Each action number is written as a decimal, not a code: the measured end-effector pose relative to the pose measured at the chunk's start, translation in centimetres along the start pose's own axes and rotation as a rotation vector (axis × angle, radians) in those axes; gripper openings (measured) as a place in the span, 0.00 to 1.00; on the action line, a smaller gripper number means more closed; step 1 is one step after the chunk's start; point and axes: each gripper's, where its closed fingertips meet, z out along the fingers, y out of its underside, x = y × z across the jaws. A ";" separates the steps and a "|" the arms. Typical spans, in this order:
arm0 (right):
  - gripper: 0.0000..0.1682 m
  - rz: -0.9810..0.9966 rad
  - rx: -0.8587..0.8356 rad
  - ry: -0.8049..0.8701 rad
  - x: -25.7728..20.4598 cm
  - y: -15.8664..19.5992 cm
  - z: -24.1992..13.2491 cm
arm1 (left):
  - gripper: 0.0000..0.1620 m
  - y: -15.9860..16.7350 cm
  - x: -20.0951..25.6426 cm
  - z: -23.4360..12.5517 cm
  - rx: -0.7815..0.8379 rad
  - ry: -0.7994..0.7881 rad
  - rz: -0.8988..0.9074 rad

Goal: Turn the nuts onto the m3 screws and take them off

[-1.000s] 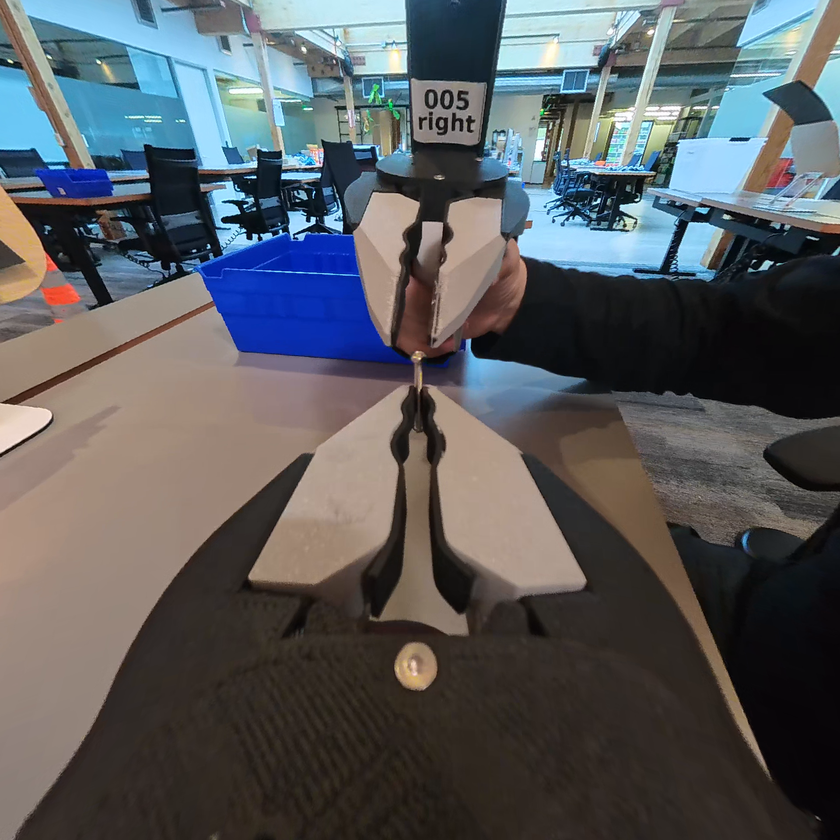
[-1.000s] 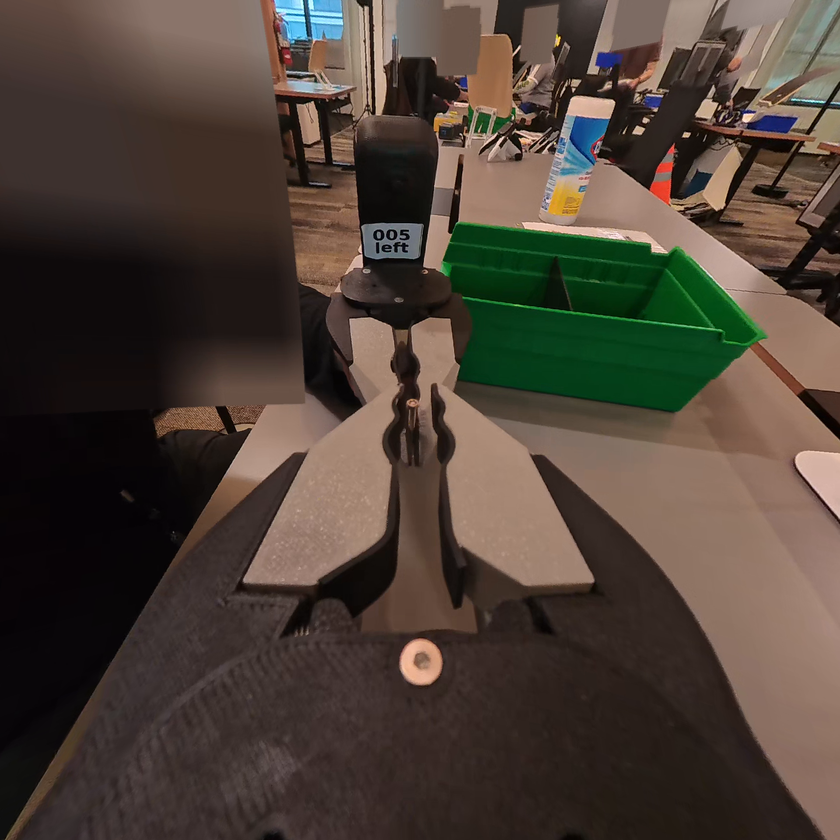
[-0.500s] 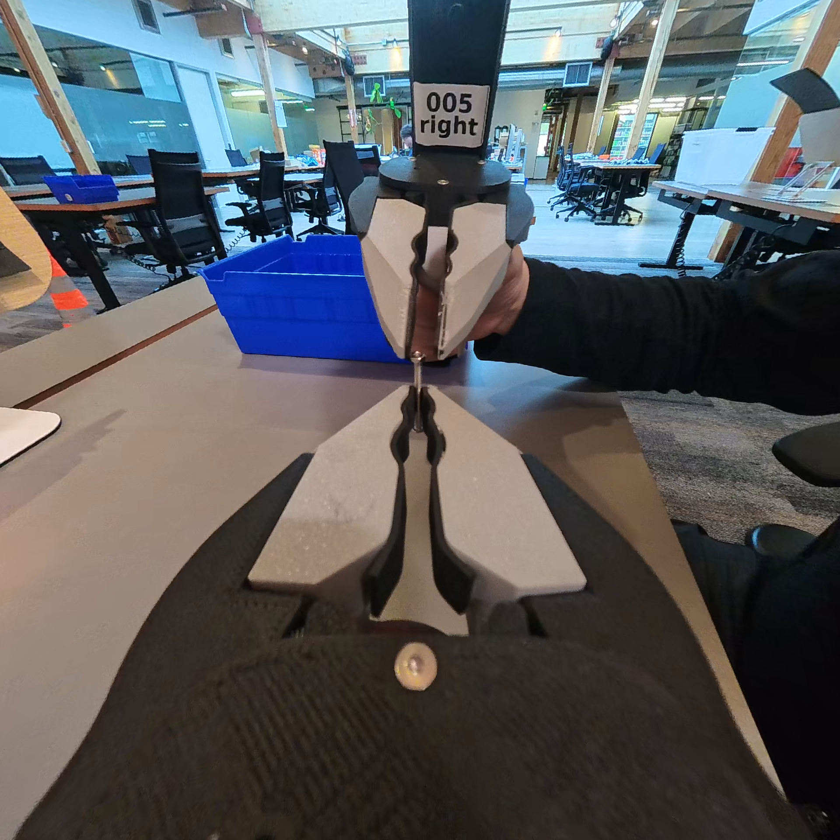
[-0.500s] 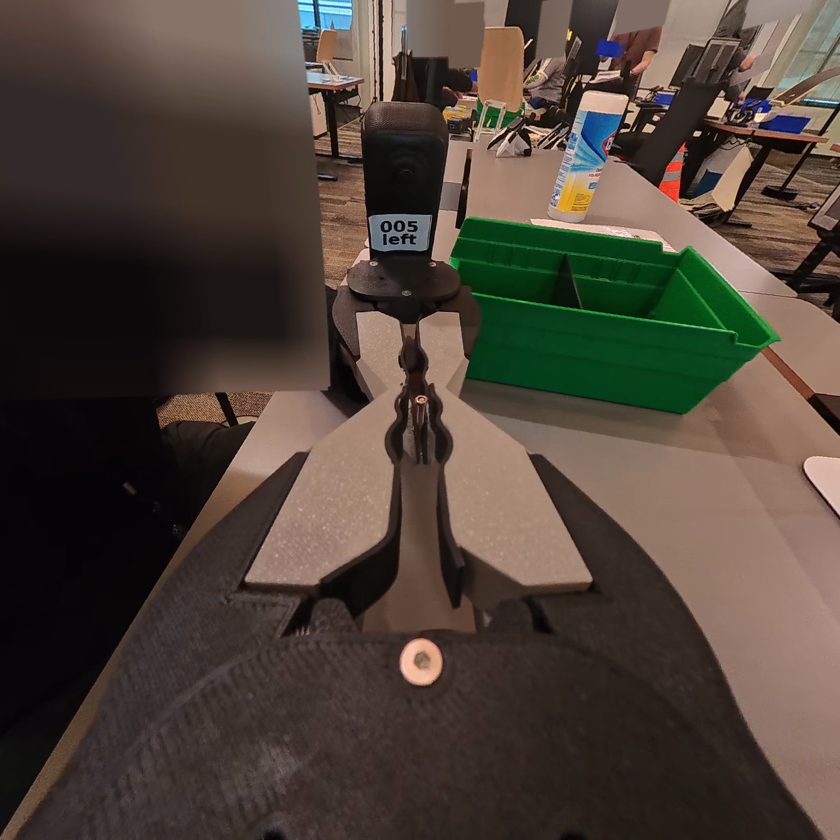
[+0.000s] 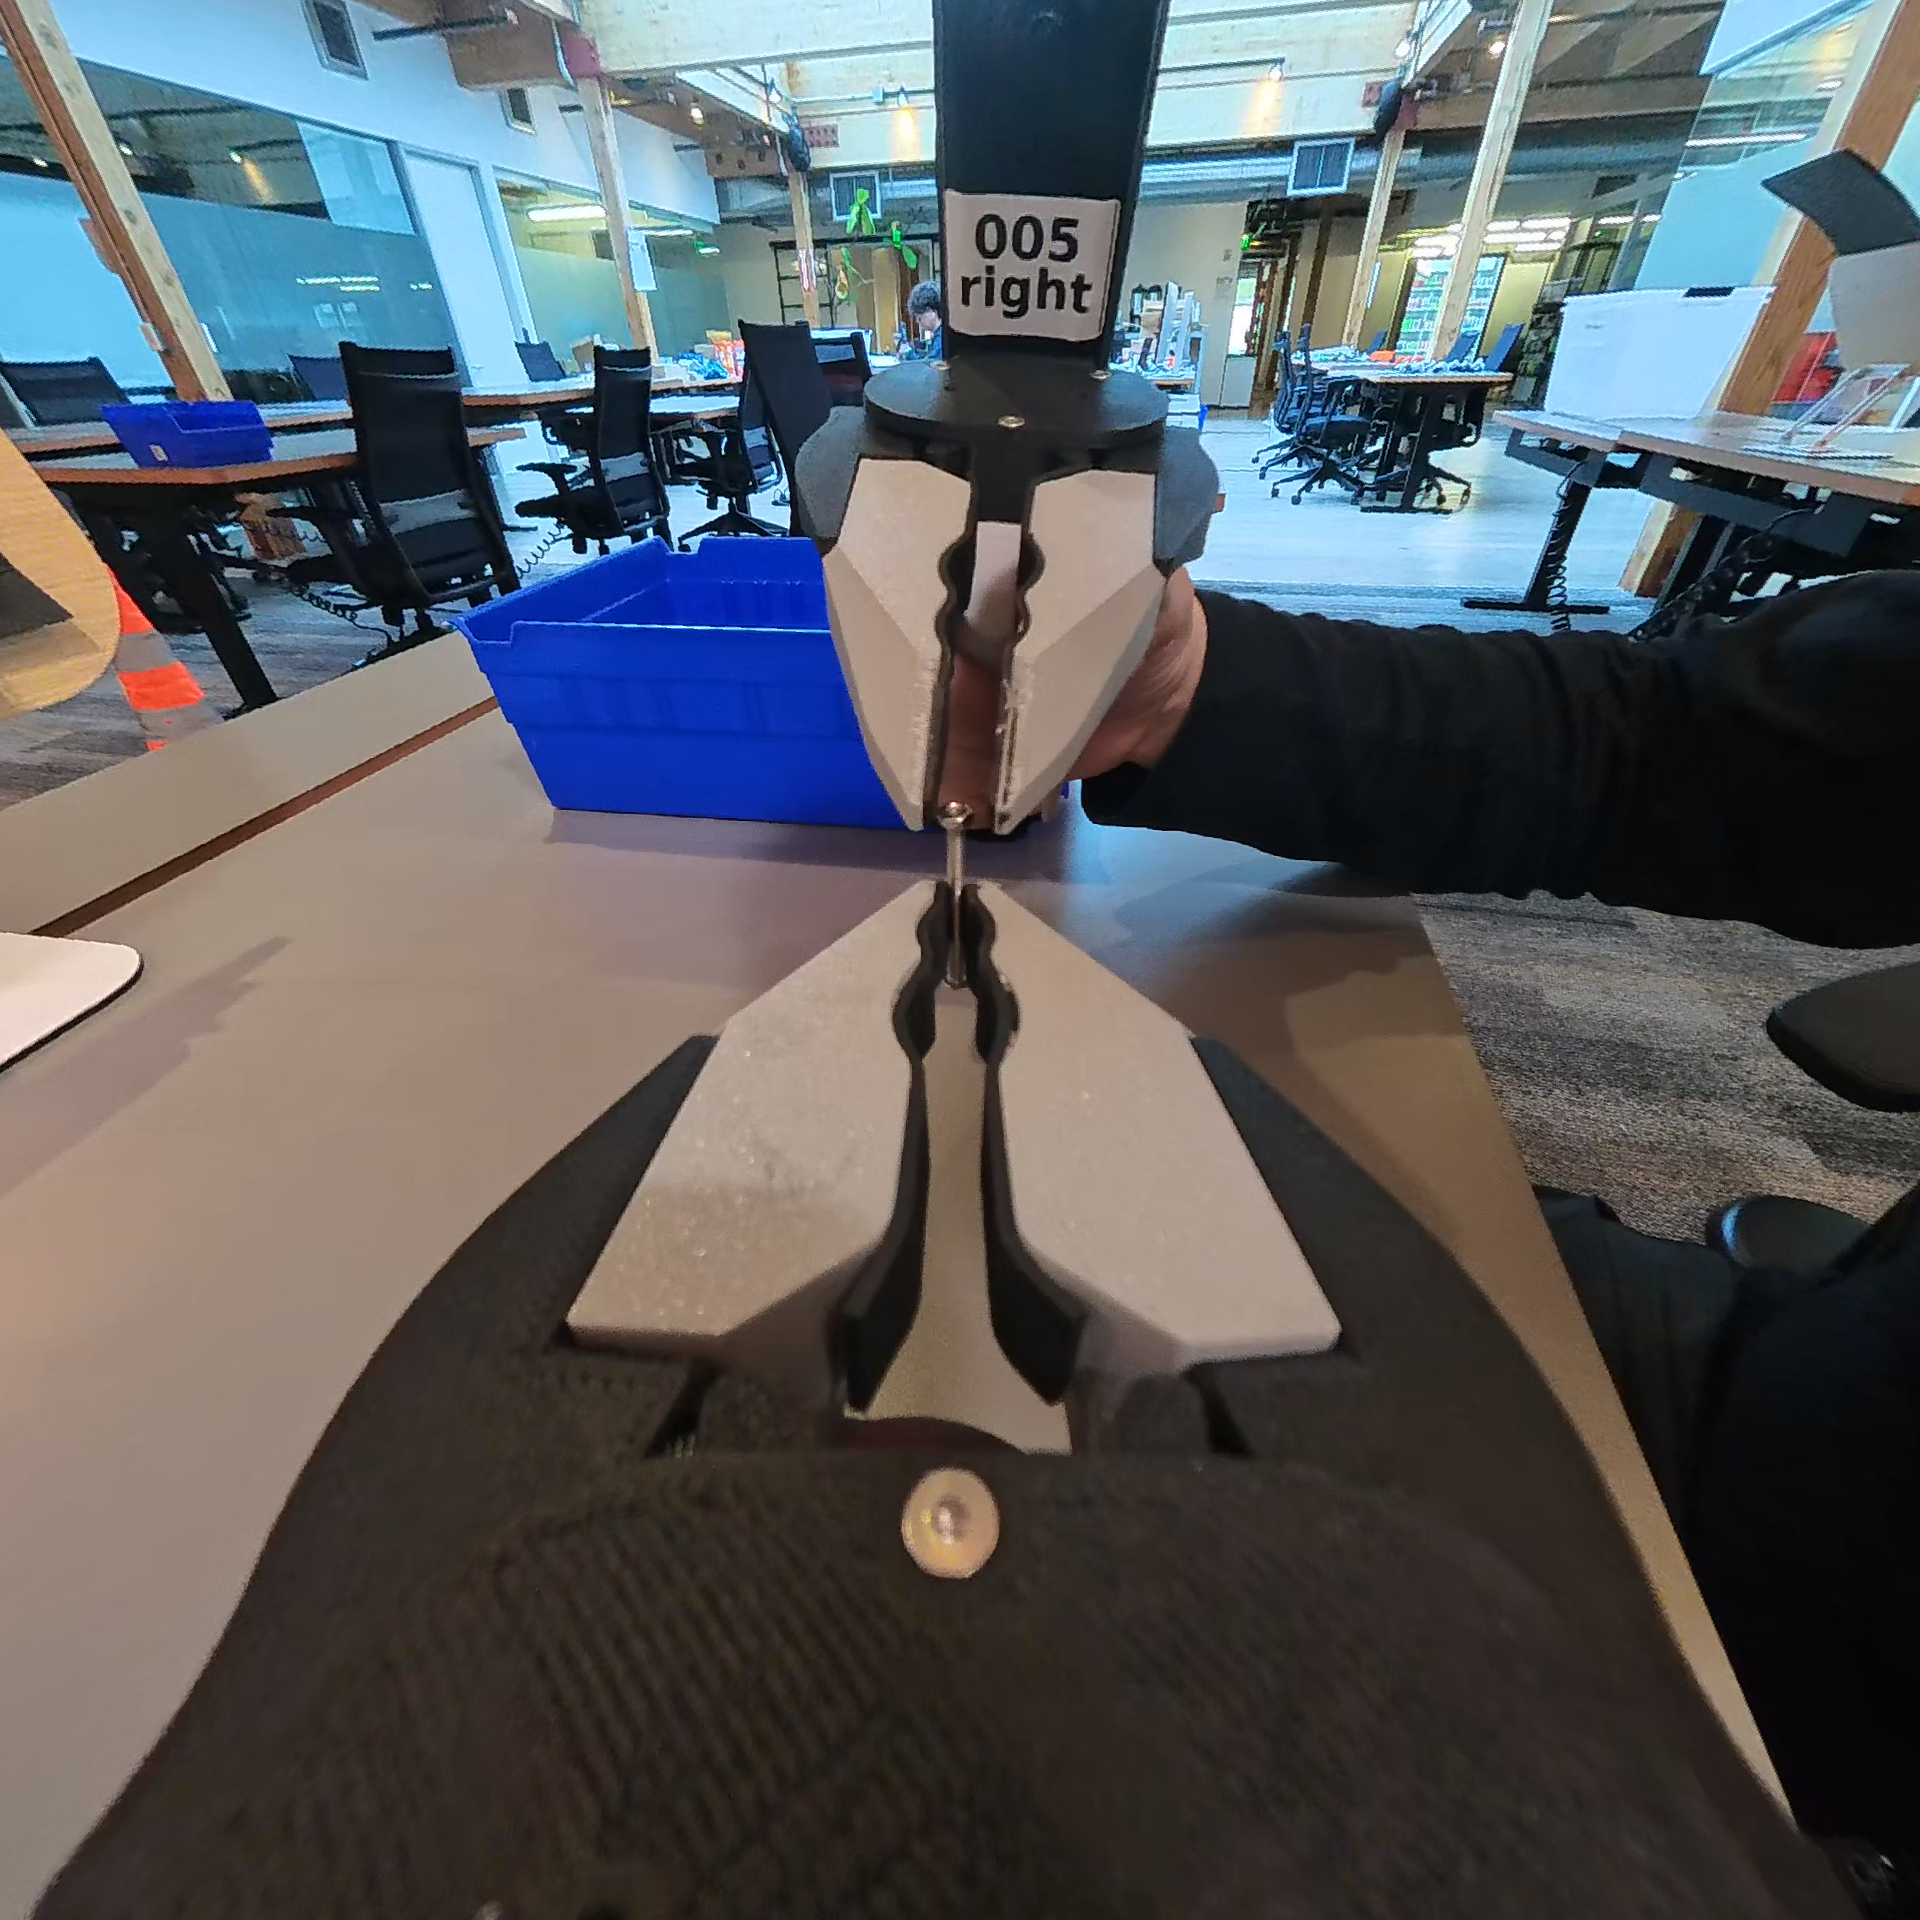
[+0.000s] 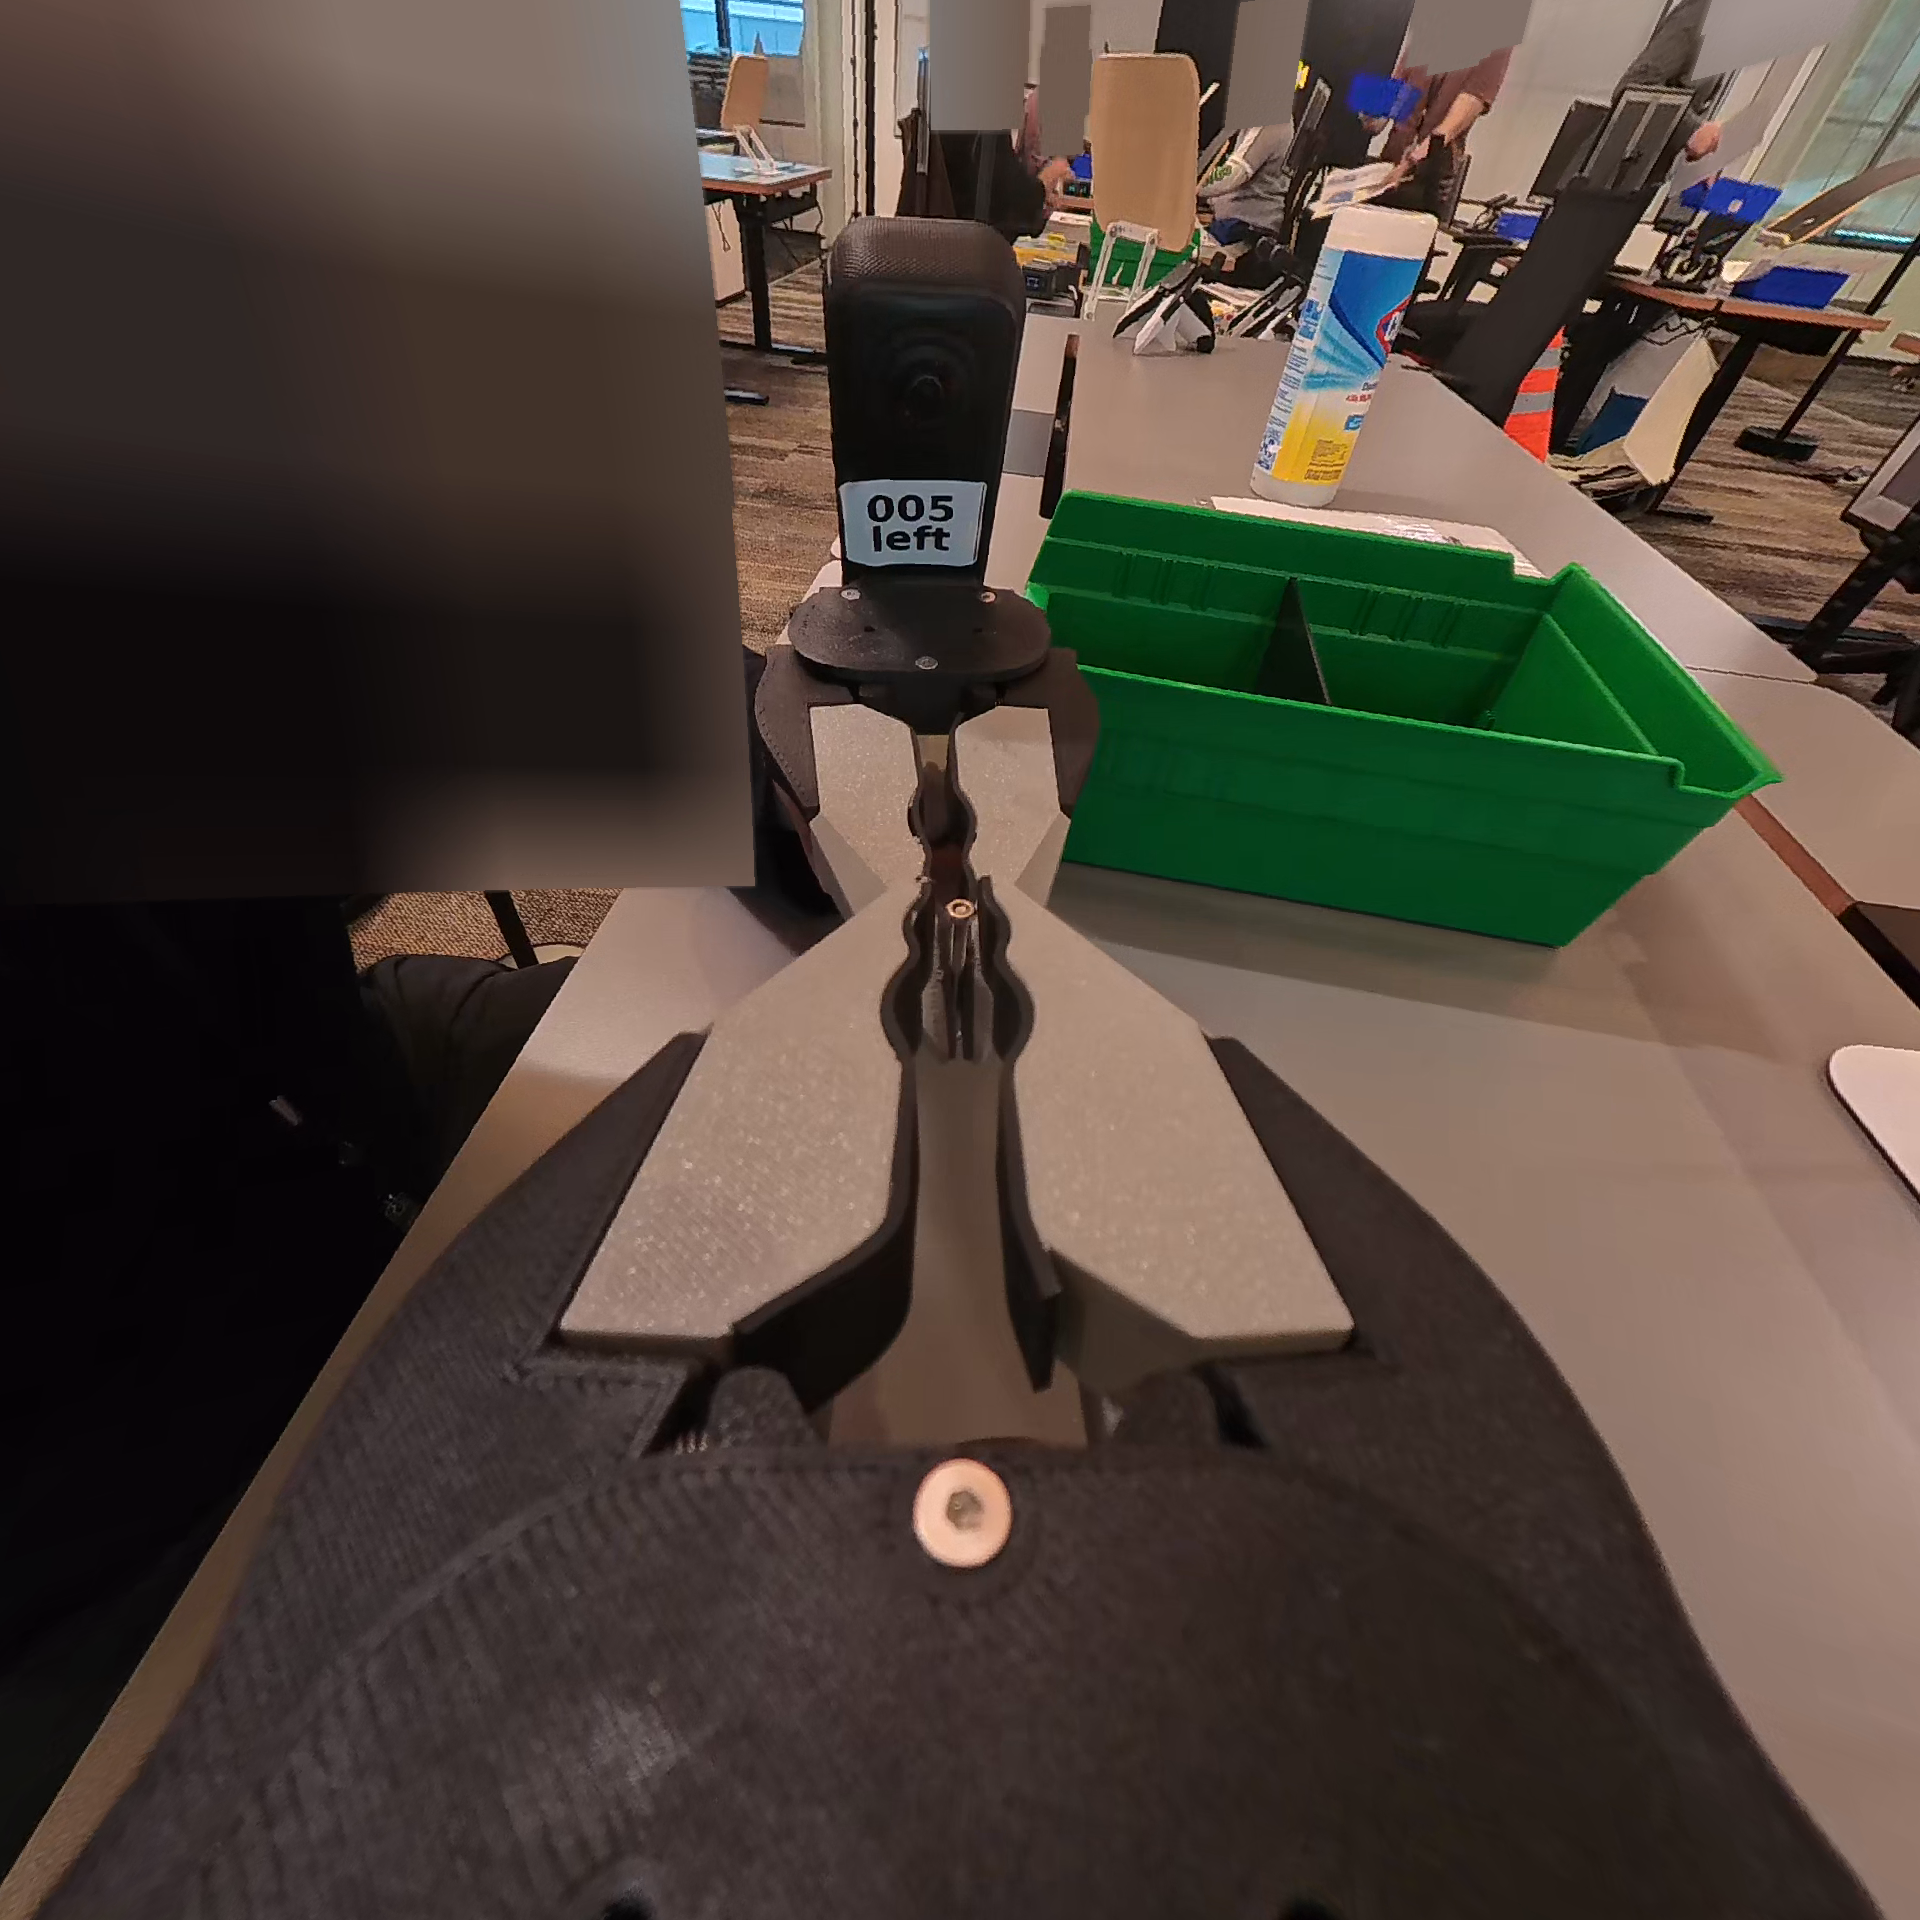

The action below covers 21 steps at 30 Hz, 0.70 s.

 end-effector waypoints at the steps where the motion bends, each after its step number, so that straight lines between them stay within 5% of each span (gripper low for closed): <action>1: 0.03 0.000 -0.001 -0.001 0.0 0.0 0.0 | 0.00 0.0 0.0 0.0 0.000 0.000 0.000; 21: 0.02 -0.012 -0.007 0.048 0.4 0.1 0.0 | 0.00 0.1 -0.4 0.0 -0.008 -0.036 0.023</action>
